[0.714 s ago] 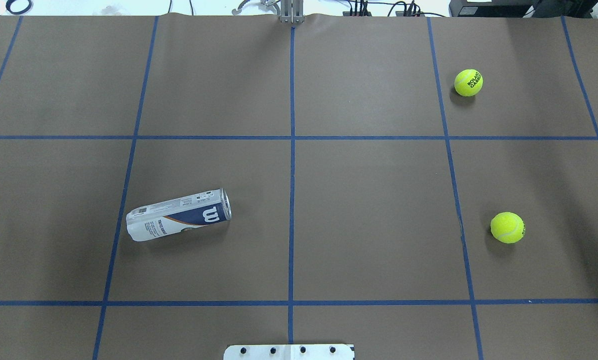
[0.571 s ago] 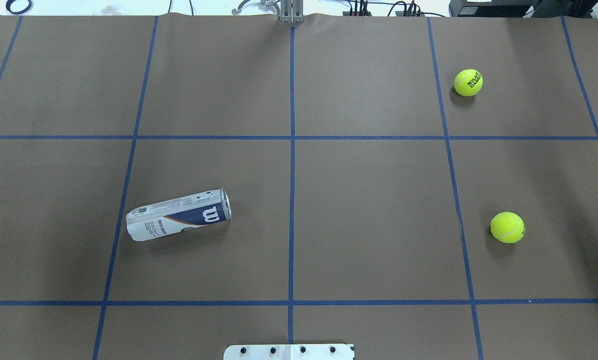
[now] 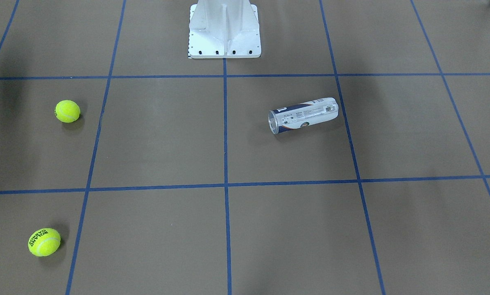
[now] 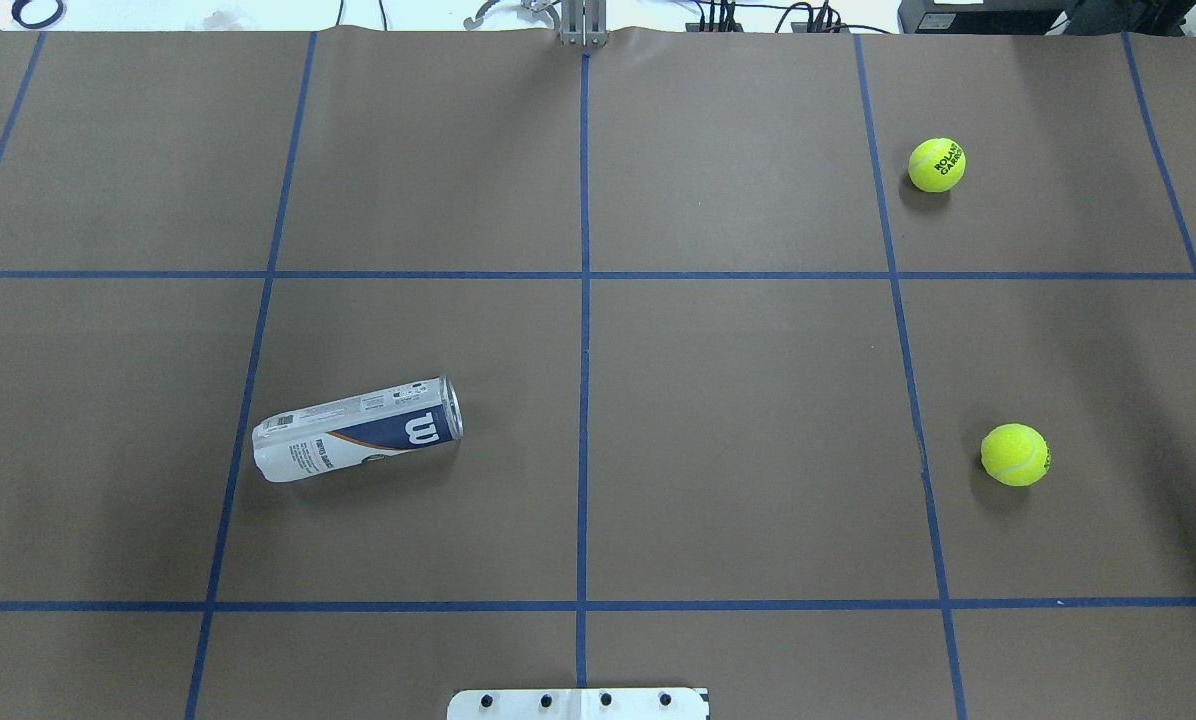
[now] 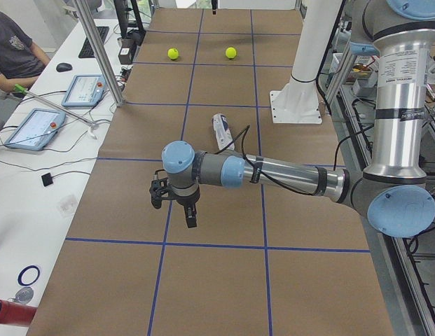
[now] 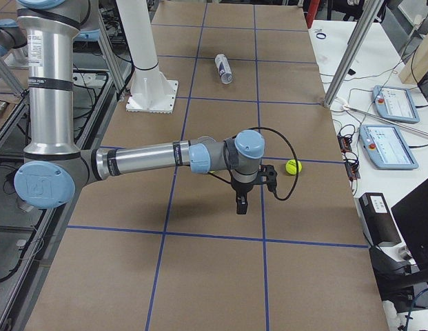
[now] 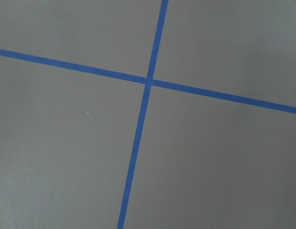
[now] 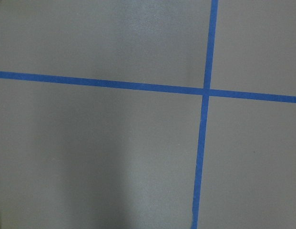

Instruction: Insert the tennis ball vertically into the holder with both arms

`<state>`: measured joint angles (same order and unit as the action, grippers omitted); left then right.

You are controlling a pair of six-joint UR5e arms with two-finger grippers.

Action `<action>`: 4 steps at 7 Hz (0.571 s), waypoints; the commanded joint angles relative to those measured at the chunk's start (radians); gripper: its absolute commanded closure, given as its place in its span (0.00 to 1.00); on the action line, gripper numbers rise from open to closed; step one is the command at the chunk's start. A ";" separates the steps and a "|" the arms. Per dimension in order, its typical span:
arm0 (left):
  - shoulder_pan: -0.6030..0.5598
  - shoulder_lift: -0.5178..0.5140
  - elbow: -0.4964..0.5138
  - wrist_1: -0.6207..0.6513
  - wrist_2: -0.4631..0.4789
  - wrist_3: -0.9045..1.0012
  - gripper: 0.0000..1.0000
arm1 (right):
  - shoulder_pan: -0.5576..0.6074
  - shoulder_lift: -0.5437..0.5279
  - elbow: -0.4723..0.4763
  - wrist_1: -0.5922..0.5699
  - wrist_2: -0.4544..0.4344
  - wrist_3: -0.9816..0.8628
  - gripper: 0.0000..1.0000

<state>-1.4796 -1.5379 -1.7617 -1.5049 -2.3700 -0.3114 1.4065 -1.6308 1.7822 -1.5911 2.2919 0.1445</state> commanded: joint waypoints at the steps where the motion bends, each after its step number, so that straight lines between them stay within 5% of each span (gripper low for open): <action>1: 0.002 0.001 -0.010 -0.001 0.000 -0.008 0.01 | 0.000 -0.012 0.005 0.000 0.000 0.000 0.00; 3: 0.004 -0.011 -0.024 -0.047 -0.023 -0.006 0.01 | 0.000 -0.017 0.005 0.000 0.000 0.001 0.00; 4: 0.004 -0.004 -0.039 -0.078 -0.105 -0.011 0.01 | 0.002 -0.039 0.020 0.000 0.000 0.000 0.00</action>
<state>-1.4764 -1.5452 -1.7840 -1.5454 -2.4051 -0.3187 1.4071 -1.6512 1.7903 -1.5907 2.2918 0.1449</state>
